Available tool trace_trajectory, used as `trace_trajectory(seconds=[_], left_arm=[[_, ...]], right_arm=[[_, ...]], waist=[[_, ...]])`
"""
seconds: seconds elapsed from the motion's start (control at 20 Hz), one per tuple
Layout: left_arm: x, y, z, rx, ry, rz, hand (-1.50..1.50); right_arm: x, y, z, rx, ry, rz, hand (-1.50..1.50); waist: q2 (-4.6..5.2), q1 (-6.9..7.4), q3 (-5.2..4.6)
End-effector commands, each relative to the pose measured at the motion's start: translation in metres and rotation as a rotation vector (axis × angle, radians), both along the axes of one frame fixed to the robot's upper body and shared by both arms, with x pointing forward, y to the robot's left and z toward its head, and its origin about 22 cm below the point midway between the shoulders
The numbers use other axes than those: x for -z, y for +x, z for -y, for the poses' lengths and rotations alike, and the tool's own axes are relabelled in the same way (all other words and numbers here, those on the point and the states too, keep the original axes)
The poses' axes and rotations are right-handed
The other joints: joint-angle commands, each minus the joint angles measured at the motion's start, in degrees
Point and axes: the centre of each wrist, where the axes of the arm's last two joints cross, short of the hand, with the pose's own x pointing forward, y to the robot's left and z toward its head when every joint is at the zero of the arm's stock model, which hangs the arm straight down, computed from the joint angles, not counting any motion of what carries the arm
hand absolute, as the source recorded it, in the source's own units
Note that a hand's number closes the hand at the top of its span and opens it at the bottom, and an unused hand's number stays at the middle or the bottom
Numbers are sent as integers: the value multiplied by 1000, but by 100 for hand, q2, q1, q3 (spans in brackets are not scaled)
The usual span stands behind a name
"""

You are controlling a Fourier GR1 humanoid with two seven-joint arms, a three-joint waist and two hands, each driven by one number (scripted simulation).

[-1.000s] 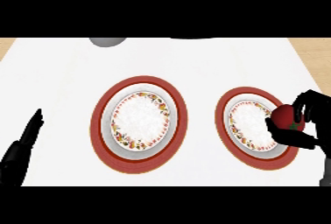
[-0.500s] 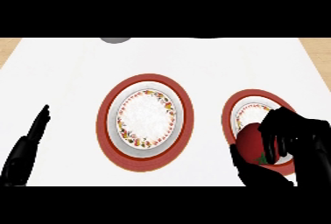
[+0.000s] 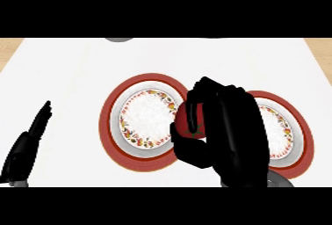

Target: Pick the tomato from the plate and place it in the plate

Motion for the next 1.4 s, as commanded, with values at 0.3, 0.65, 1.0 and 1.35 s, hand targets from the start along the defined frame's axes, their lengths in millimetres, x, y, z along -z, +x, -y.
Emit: trace_trajectory(seconds=[0.3,0.65,1.0,1.35], left_arm=[[-1,14,8,18,-5,0,0],[-9,8,7,55,-11,-2,0],[-2,-1,5,41,-14,2,0],[8,9,3,22,-5,-3,0]], right_arm=[[40,61,-66,-12,-25,-201,150],[80,90,-96,-16,-27,-310,150],[110,111,-85,125,166,-390,-150],[90,110,-93,91,387,-167,-150]], waist=[[28,46,4],[44,219,5],[42,200,6],[30,107,6]])
